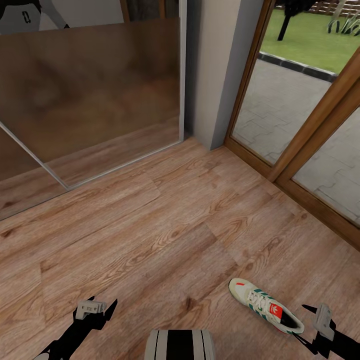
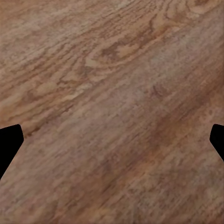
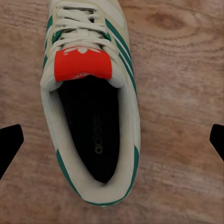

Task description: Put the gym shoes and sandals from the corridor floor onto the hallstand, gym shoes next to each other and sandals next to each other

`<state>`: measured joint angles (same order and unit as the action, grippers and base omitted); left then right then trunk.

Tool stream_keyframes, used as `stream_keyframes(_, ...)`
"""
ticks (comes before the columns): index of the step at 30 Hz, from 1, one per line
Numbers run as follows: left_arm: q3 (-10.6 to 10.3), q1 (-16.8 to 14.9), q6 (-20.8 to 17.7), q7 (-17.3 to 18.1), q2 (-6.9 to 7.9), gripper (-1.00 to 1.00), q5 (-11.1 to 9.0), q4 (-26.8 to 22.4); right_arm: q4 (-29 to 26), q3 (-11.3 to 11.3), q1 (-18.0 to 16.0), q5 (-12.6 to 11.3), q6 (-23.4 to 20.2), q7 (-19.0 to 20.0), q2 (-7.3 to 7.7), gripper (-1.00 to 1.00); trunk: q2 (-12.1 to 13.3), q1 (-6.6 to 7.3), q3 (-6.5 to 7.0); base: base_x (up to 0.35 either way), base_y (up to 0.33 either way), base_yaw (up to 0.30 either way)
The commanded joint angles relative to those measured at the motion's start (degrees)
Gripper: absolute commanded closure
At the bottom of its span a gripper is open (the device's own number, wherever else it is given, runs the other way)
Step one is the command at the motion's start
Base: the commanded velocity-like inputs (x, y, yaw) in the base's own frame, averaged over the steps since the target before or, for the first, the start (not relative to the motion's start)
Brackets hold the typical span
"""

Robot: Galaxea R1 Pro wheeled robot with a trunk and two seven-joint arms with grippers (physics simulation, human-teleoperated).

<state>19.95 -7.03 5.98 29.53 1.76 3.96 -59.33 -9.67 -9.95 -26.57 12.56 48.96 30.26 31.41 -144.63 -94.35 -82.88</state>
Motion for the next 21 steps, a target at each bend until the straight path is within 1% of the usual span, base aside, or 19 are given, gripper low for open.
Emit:
stream_keyframes(1,0.00,0.00,0.00,0.00,0.00,-1.00,0.00,0.00,0.00,0.00,0.01,0.00,0.00,0.00,-0.01,-1.00,0.00,0.00,0.00,0.000,0.000,0.000)
stream_keyframes(21,0.00,0.00,0.00,0.00,0.00,-1.00,0.00,0.00,0.07,-0.22,0.03,0.27,0.00,0.33,-0.16,-1.00,0.00,0.00,0.00,0.000,0.000,0.000)
